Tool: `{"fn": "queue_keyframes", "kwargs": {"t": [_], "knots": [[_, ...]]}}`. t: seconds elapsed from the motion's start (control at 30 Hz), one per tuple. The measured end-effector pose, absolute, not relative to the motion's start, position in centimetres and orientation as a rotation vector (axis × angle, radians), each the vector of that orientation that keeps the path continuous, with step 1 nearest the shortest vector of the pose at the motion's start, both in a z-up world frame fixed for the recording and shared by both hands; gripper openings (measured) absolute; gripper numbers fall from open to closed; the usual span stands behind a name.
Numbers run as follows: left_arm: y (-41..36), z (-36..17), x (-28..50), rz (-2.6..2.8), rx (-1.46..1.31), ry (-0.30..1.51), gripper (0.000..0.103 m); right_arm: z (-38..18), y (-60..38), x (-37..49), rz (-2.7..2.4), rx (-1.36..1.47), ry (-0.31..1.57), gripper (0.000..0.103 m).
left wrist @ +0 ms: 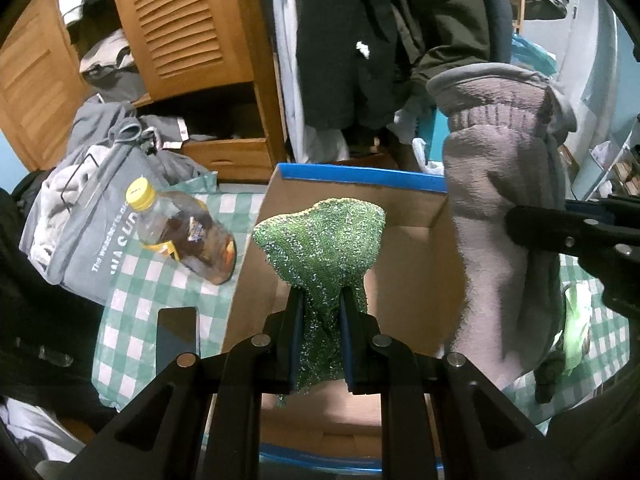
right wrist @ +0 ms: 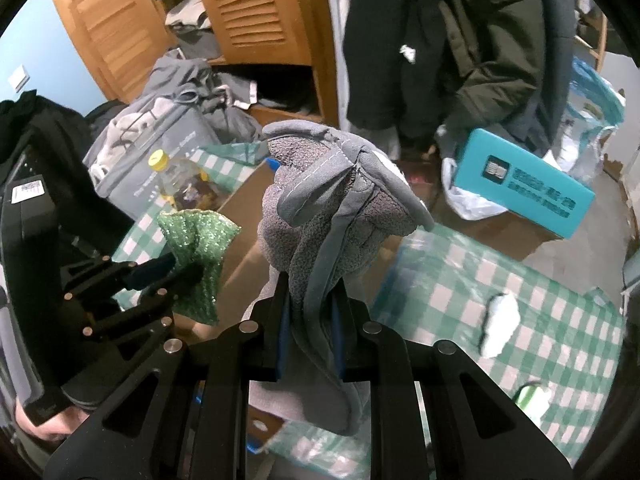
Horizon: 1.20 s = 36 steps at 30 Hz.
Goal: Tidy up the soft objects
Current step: 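Carry the green sponge with the left tool while the right tool carries the glove to the box, then lower and release the sponge and glove into the box with both tools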
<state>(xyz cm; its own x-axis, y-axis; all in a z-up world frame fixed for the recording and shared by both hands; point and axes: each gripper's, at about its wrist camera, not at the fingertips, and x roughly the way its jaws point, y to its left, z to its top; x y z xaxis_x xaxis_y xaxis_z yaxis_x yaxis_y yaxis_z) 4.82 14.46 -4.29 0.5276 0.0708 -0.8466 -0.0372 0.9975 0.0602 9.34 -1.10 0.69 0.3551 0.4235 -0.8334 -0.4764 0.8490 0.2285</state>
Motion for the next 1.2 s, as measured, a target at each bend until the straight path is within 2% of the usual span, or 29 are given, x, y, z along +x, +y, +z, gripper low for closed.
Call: {"fn": "queue_keyframes", "kwargs": {"t": [0.4, 0.5, 0.53, 0.57, 0.6, 0.67, 0.73, 0.8, 0.87, 0.9, 1.2], "knots": [[16.6, -7.5, 5.3, 0.088, 0.021, 1.094, 0.018, -2.0, 3.5, 10.3, 0.632, -0.084, 1.142, 0.016], [16.8, -7.6, 5.4, 0.099, 0.02, 1.106, 0.021, -3.1, 4.0, 10.5, 0.637, -0.078, 1.174, 0.016], [16.8, -7.6, 5.4, 0.102, 0.02, 1.106, 0.025, -3.4, 4.1, 10.6, 0.638, -0.081, 1.184, 0.017], [16.8, -7.5, 5.4, 0.105, 0.02, 1.105, 0.029, -3.8, 4.1, 10.6, 0.636, -0.08, 1.194, 0.021], [16.8, -7.4, 5.3, 0.109, 0.019, 1.1, 0.033, -4.0, 4.2, 10.7, 0.632, -0.083, 1.201, 0.03], [16.8, -7.3, 5.3, 0.113, 0.021, 1.096, 0.042, -4.4, 4.3, 10.6, 0.622, -0.099, 1.216, 0.037], [16.7, -7.3, 5.3, 0.115, 0.025, 1.094, 0.056, -4.6, 4.2, 10.6, 0.613, -0.107, 1.216, 0.039], [16.7, -7.3, 5.2, 0.119, 0.03, 1.091, 0.063, -4.5, 4.0, 10.5, 0.621, -0.108, 1.211, 0.05], [16.7, -7.3, 5.1, 0.122, 0.032, 1.091, 0.064, -4.3, 4.0, 10.3, 0.625, -0.114, 1.201, 0.059], [16.8, -7.3, 5.1, 0.124, 0.031, 1.093, 0.064, -4.3, 4.0, 10.3, 0.622, -0.12, 1.194, 0.06], [16.5, -7.0, 4.8, 0.127, 0.037, 1.09, 0.064, -3.9, 2.9, 9.9, 0.588, -0.135, 1.181, 0.061]]}}
